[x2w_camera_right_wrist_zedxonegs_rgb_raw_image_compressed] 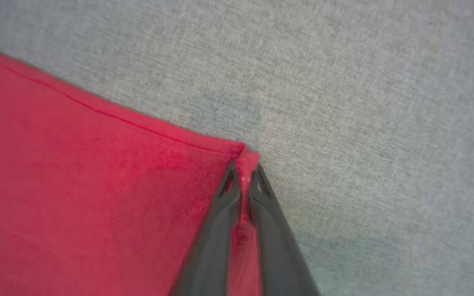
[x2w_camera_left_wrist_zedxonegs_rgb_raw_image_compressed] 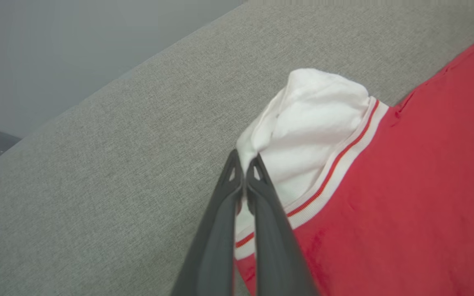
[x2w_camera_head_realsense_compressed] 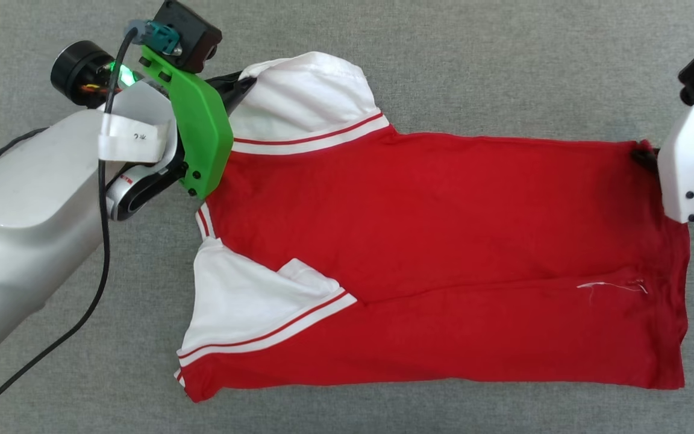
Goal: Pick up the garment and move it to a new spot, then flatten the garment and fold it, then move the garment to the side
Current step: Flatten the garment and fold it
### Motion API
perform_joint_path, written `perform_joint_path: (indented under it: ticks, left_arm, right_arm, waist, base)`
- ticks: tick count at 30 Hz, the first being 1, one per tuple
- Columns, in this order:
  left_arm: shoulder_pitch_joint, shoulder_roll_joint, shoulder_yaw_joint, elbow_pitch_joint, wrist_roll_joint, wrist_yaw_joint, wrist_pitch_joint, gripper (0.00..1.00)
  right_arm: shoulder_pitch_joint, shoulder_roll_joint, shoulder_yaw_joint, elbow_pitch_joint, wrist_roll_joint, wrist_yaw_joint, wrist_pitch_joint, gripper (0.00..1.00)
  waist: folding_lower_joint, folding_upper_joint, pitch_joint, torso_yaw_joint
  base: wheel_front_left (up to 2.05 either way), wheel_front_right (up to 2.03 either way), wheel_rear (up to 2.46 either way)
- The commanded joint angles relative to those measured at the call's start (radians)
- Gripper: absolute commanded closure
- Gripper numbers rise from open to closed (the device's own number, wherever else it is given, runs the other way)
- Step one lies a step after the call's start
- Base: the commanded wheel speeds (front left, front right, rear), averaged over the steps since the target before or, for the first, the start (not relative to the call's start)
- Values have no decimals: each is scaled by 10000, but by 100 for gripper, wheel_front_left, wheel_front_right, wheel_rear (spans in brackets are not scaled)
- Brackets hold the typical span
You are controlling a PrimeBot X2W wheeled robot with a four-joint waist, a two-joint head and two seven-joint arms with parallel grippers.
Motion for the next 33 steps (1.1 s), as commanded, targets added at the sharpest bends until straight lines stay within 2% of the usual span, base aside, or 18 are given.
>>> perform_joint_path:
  ticks: [1, 11, 18, 24, 33]
  left_arm:
    - [223, 58, 70, 70, -78, 36, -174, 100]
    - [1317, 169, 50, 143, -233, 186, -942, 100]
    - [2703, 618, -49, -635, -271, 672, -1361, 100]
    - [4079, 967, -126, -1540, -334, 1290, -1628, 100]
    - [5826, 1189, -187, -2364, -594, 1907, -1938, 100]
  right_arm:
    - [92, 118, 207, 148, 67, 2, -340, 100]
    - [884, -68, 406, -620, 393, 2, -2987, 100]
    - [2129, -223, 382, -968, 527, 2, -3914, 100]
    - [3549, -333, 87, -1319, 674, 2, -4534, 100]
    - [5564, -361, -654, -1981, 726, 2, -5015, 100]
  waist:
    - [0, 0, -226, -78]
    - [0, 0, -1491, -134]
    - [0, 0, -2302, -91]
    - [0, 0, -2882, 37]
    - [0, 0, -3265, 136]
  base:
    - [0, 0, 0]
    - [0, 0, 0]
    - [0, 0, 0]
    - [0, 0, 0]
    - [0, 0, 0]
